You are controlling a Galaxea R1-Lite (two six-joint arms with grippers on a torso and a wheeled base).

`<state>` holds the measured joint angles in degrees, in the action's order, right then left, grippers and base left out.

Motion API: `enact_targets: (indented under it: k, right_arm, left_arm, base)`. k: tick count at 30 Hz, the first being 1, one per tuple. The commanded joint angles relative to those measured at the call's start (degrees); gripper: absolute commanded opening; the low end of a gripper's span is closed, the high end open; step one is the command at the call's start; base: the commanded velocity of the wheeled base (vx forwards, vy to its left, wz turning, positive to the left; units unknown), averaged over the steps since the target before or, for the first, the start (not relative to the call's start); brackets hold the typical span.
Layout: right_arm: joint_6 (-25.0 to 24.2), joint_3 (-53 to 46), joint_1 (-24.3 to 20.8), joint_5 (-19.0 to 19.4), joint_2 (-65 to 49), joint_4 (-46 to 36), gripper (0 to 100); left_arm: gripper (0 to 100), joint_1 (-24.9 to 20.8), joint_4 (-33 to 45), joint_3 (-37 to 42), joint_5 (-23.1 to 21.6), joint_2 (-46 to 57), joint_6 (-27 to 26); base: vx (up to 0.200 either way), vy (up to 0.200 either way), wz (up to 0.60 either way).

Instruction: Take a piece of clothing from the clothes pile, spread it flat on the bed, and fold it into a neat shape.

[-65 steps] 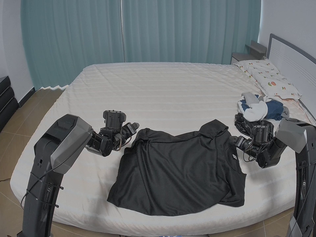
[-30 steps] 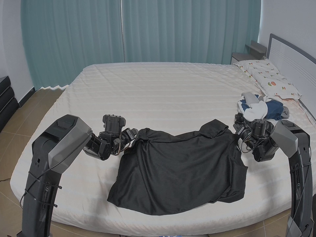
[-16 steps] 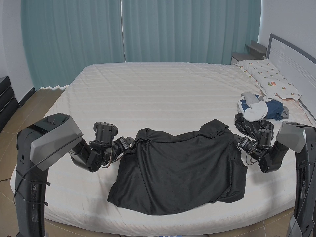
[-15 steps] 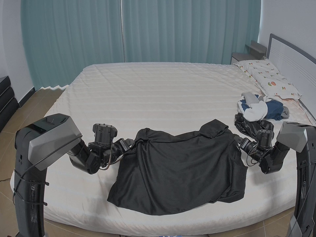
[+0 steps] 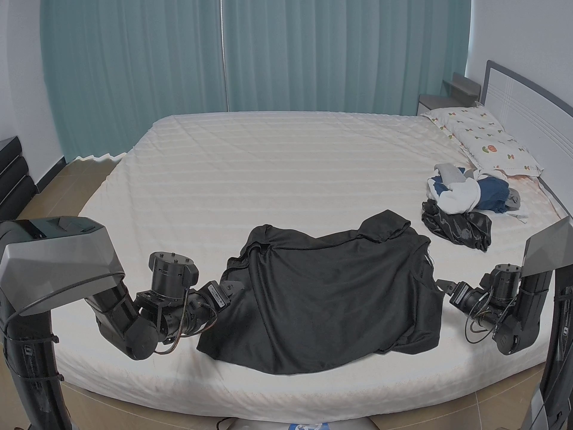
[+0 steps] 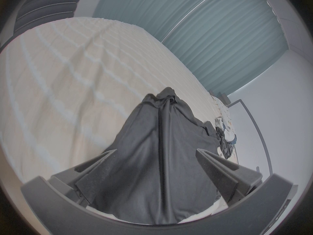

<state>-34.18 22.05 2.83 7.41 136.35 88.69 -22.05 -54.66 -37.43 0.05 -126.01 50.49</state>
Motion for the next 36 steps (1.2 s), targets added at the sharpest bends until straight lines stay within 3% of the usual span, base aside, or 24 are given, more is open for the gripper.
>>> enact_targets:
  k: [1, 5, 8, 23, 36]
  right_arm:
    - [-0.3, -3.3, 0.1, 0.2, -2.4, 0.9, 100]
    - [-0.3, -3.4, 0.0, 0.2, -2.6, 0.9, 100]
    - [-0.3, -3.8, -0.5, 0.2, -3.0, 0.9, 100]
    - [-0.3, -4.0, -1.7, 0.1, -3.4, 0.9, 100]
    - [-0.4, -4.2, -4.3, -0.4, -3.3, 0.9, 100]
  left_arm:
    - [100, -1.1, -0.5, 2.1, 0.0, 0.9, 0.7]
    - [100, -1.1, -0.5, 2.2, 0.0, 0.8, 2.0]
    - [100, -1.0, -0.6, 2.0, -0.9, 0.7, 5.9]
    - [100, -0.7, -0.6, 1.0, -2.9, 0.5, 7.8]
    - [100, -1.1, -0.6, 1.2, -3.0, 0.4, 7.9]
  base:
    - [0.0, 0.0, 0.0]
    - [0.0, 0.0, 0.0]
    - [0.0, 0.0, 0.0]
    - [0.0, 0.0, 0.0]
    - [0.0, -0.2, 0.0]
